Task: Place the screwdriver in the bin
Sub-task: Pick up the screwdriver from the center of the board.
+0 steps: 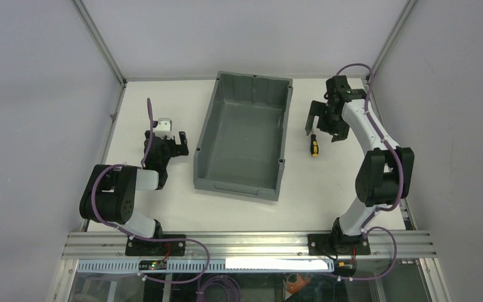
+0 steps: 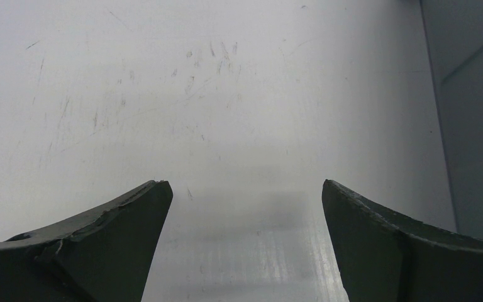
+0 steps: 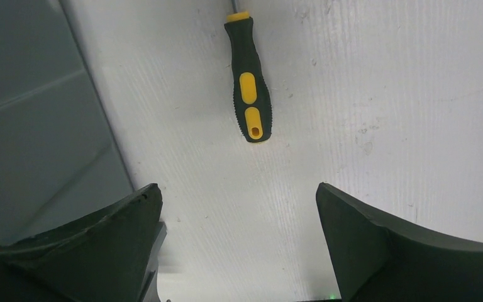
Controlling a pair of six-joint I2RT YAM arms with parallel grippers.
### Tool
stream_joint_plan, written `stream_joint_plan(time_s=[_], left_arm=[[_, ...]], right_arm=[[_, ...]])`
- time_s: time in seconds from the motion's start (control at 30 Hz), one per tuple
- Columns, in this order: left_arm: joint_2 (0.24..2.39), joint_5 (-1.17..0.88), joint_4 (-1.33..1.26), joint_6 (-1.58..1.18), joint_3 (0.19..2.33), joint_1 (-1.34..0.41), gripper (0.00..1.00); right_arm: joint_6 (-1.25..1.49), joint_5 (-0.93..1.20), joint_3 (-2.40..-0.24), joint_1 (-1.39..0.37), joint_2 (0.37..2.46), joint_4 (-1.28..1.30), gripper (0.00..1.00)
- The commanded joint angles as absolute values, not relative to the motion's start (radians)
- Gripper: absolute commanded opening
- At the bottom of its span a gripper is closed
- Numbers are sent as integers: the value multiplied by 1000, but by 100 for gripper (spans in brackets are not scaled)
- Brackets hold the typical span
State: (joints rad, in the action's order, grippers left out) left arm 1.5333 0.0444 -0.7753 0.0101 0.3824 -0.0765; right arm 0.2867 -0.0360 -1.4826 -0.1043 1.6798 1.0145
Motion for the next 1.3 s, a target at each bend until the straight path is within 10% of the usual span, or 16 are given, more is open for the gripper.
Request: stream_joint_plan(time_s=[0.0, 1.27], left_arm=[[1504, 29, -803, 2, 383, -66, 99], [1504, 29, -803, 2, 383, -66, 99]], right_arm=[[304, -14, -1461, -101, 1714, 954, 96], [300, -141, -1443, -129, 1984, 869, 50]])
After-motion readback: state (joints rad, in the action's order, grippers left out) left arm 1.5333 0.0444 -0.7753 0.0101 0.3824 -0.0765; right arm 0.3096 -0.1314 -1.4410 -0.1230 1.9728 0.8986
